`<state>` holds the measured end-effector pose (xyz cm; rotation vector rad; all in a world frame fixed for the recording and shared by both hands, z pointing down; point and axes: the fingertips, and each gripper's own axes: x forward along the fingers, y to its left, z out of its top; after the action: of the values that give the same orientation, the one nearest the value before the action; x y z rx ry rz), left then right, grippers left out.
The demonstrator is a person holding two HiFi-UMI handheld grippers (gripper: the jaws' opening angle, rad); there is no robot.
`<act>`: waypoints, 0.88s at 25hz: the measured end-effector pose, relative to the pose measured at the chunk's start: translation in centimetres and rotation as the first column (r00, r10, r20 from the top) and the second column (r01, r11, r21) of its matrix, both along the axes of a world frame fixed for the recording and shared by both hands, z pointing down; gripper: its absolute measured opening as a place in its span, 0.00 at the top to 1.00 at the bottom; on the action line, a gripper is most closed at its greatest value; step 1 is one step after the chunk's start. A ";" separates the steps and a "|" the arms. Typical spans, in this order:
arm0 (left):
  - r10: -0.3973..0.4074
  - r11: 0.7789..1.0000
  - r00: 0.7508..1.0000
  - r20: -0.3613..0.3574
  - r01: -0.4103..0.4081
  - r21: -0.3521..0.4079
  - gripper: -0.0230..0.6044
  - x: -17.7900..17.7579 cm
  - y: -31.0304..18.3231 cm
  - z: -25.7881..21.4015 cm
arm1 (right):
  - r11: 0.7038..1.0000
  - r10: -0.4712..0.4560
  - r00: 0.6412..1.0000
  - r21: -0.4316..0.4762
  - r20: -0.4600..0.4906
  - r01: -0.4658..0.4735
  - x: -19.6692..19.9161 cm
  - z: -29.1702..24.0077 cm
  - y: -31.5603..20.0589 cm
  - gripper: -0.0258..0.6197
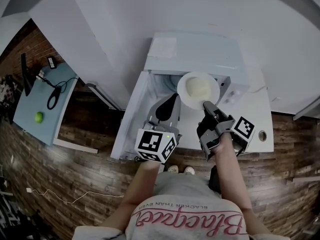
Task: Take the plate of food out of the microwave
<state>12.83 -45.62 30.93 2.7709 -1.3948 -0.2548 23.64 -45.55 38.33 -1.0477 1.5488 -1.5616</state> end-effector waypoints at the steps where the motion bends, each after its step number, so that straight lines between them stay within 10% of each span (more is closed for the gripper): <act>1: 0.000 1.000 1.000 0.000 0.000 0.005 0.96 0.0 0.0 -0.1 | 1.000 0.000 1.000 0.003 -0.002 0.000 0.0 -0.2 -0.2 0.92; 22: -0.020 0.998 0.999 -0.028 0.022 0.061 0.96 -0.3 -0.9 -1.9 | 0.998 -0.008 1.000 0.069 -0.011 0.009 -0.8 -2.5 -2.5 0.92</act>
<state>12.50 -46.54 29.03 2.7910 -1.4350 -0.3397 22.87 -48.09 35.82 -1.0139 1.6050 -1.4996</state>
